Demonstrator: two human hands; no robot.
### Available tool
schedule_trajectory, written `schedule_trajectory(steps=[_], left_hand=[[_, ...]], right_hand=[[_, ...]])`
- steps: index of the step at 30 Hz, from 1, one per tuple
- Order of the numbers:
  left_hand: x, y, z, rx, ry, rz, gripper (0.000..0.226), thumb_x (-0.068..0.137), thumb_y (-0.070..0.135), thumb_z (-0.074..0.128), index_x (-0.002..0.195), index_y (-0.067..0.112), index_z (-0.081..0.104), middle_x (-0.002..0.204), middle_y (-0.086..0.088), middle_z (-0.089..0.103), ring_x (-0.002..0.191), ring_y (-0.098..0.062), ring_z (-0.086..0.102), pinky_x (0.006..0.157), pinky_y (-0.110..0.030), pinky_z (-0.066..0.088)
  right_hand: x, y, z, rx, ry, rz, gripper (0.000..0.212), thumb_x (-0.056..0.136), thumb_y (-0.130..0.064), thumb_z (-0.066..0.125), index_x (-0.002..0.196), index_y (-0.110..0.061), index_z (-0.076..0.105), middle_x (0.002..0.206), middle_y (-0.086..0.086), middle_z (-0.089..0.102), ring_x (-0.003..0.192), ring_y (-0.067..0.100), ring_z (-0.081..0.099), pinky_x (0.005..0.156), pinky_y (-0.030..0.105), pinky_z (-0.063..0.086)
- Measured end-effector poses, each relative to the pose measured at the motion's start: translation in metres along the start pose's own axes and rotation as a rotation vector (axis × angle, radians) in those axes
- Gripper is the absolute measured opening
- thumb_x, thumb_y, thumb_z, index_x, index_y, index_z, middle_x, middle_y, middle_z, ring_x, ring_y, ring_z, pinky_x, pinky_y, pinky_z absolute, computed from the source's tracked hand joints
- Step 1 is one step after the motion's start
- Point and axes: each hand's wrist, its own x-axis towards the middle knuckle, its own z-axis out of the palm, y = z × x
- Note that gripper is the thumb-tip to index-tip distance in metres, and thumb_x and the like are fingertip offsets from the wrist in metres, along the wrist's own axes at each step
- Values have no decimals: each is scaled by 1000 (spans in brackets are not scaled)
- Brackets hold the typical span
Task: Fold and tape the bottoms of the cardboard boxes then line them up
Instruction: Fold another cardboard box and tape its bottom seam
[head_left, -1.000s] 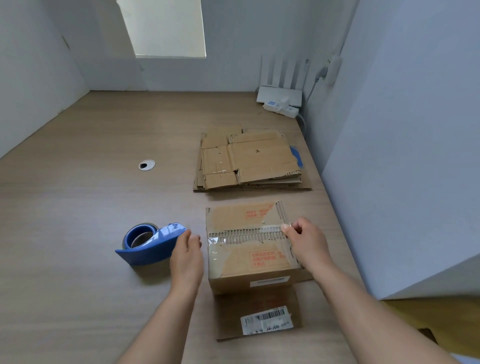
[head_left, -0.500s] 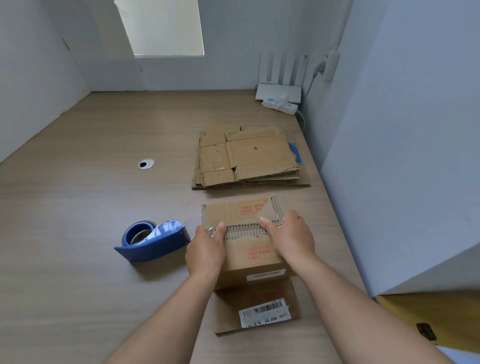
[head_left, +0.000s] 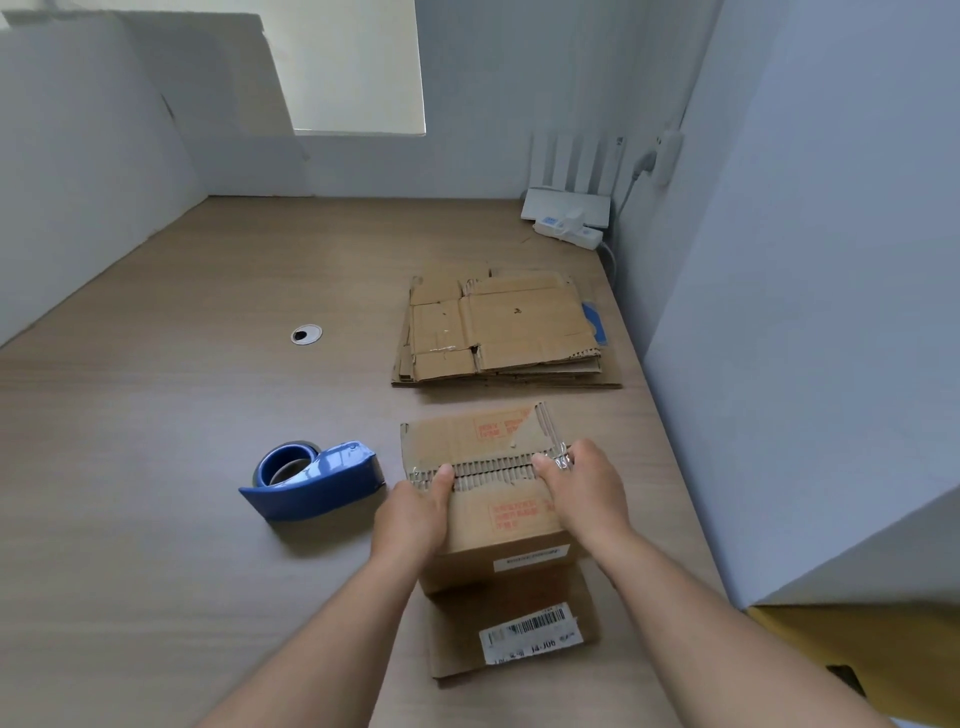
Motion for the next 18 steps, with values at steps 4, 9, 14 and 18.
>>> schedule_trajectory(steps=[4,9,14,18], left_hand=[[-5,2,-7,365,35,1,68,92,68,20,89,14,63,80,-1,61,74,-17,58,59,-30,45],[-24,-2,-17,399,-96,-12,73,90,70,11,93,17,62,73,-3,68,64,-15,68,74,-34,57],[-36,-16,-36,40,-266,-89,84,78,82,13,100,14,57,85,-13,73,77,-25,72,77,-39,58],[-19,-28,-52,-62,32,153,88,83,70,42,151,19,21,149,-4,40,134,-23,41,107,-41,36]], right_hand=[[2,5,2,128,9,10,26,92,-37,55,79,-16,48,84,2,58,69,14,52,53,24,36],[10,3,-2,115,14,-16,31,97,-31,45,71,-14,49,72,2,53,65,15,46,56,29,37],[26,-1,-22,-47,-78,-123,44,101,-38,25,86,-14,59,89,7,61,85,24,56,74,37,45],[7,15,-42,-145,149,6,51,98,-54,23,92,-15,55,87,2,57,76,18,53,61,30,37]])
